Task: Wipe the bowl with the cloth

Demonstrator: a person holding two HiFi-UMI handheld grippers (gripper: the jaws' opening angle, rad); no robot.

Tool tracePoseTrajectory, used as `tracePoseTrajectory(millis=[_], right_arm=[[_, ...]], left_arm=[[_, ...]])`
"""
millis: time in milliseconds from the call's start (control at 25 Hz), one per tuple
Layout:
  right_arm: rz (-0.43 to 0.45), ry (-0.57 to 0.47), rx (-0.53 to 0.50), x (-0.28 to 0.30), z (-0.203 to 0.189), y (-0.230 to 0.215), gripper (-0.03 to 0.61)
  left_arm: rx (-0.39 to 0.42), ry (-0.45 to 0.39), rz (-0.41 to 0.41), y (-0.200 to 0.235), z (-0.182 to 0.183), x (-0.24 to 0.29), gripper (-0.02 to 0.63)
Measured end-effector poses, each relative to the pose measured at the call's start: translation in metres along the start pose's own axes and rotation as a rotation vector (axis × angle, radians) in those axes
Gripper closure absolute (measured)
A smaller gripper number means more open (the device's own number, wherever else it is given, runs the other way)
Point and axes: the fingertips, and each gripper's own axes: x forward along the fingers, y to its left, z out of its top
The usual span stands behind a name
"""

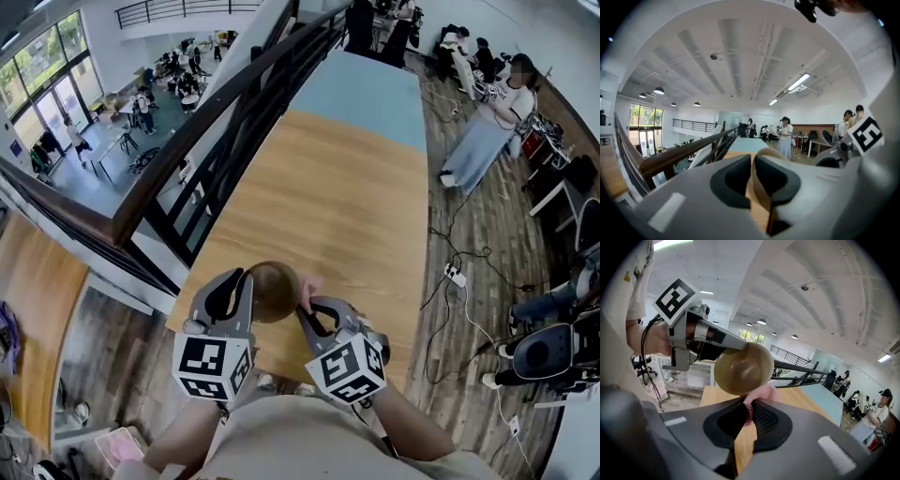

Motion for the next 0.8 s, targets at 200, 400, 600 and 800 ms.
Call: tracePoseTrajectory(millis=[200, 400, 600, 800], right_arm=[[0.045, 0.008, 0.013, 0.003, -0.001, 0.011, 0.554], [0.100, -0.028, 0.010, 0.005, 0.008, 0.033, 0.554], [0.146, -0.085, 0.033, 0.007, 0.022, 0.050, 0.554], [0.197, -0.137, 0.102, 0.012, 0.032, 0.060, 0.554]], left_arm=[[-0.061, -0.018, 0.006, 0.007, 0.000, -0.001, 0.601], [-0.136, -0.034, -0.014, 0.003, 0.002, 0.001, 0.601], [-0.161, -0.045, -0.039, -0.013, 0.005, 0.005, 0.601], [-0.174, -0.061, -0.068, -0.027, 0.009, 0.009, 0.601]])
